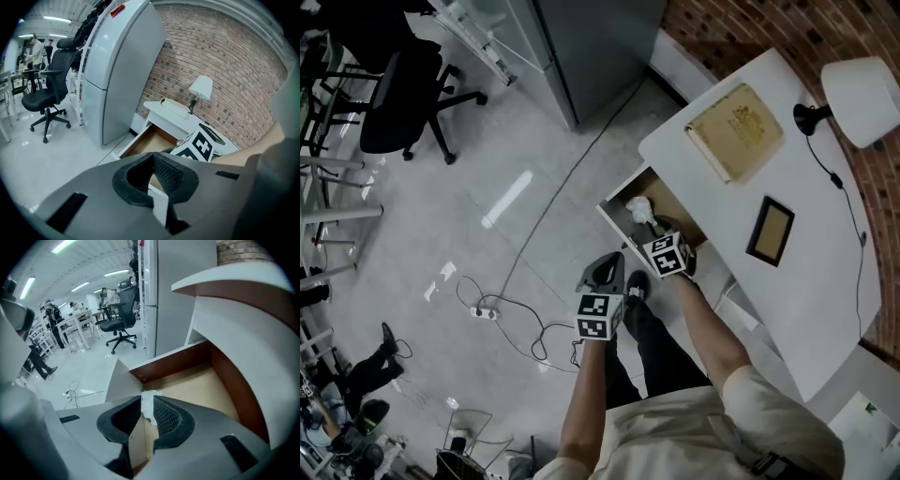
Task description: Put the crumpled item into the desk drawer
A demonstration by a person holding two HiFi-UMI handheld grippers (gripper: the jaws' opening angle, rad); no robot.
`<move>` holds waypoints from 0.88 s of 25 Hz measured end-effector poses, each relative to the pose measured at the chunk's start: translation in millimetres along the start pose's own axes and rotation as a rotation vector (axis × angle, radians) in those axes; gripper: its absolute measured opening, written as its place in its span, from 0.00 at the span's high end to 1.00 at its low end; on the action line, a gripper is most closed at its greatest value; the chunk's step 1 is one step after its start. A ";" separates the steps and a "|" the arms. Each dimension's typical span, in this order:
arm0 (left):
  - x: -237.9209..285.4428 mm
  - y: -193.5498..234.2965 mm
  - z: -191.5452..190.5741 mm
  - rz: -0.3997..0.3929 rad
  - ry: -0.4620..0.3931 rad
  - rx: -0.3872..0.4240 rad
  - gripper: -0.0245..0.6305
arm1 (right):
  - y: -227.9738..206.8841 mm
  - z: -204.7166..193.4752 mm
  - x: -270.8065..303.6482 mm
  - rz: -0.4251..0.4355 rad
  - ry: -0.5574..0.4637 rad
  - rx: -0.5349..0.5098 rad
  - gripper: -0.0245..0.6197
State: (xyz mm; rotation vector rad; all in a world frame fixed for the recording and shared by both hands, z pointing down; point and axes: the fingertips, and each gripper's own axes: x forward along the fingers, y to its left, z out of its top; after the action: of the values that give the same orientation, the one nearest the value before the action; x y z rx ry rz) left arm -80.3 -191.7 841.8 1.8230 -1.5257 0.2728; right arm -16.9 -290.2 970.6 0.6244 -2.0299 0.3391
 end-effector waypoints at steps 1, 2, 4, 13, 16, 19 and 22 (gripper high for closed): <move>-5.5 -1.5 3.4 0.004 -0.001 0.003 0.94 | 3.6 1.3 -9.8 -0.002 -0.007 0.008 0.80; -11.0 -2.9 7.8 0.006 -0.001 0.007 0.94 | 6.7 4.2 -20.3 -0.005 -0.017 0.016 0.80; -17.6 -7.2 17.6 -0.001 -0.001 0.015 0.94 | 7.5 12.5 -41.7 -0.019 -0.041 0.033 0.80; -47.6 -37.9 56.6 -0.065 -0.042 0.059 0.94 | 12.8 30.0 -128.9 -0.098 -0.104 0.131 0.80; -57.6 -48.8 61.8 -0.085 -0.048 0.074 0.94 | 19.8 34.4 -154.8 -0.119 -0.129 0.156 0.80; -70.9 -60.3 62.7 -0.105 -0.049 0.093 0.94 | 27.9 34.8 -180.3 -0.141 -0.154 0.184 0.80; -87.2 -68.7 66.3 -0.121 -0.052 0.100 0.94 | 34.7 38.8 -206.4 -0.160 -0.191 0.227 0.80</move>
State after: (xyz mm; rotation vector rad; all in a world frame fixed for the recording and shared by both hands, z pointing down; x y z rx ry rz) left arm -59.7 -165.9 716.8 2.0065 -1.4523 0.2492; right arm 22.1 -219.4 773.7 0.9865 -2.1214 0.4314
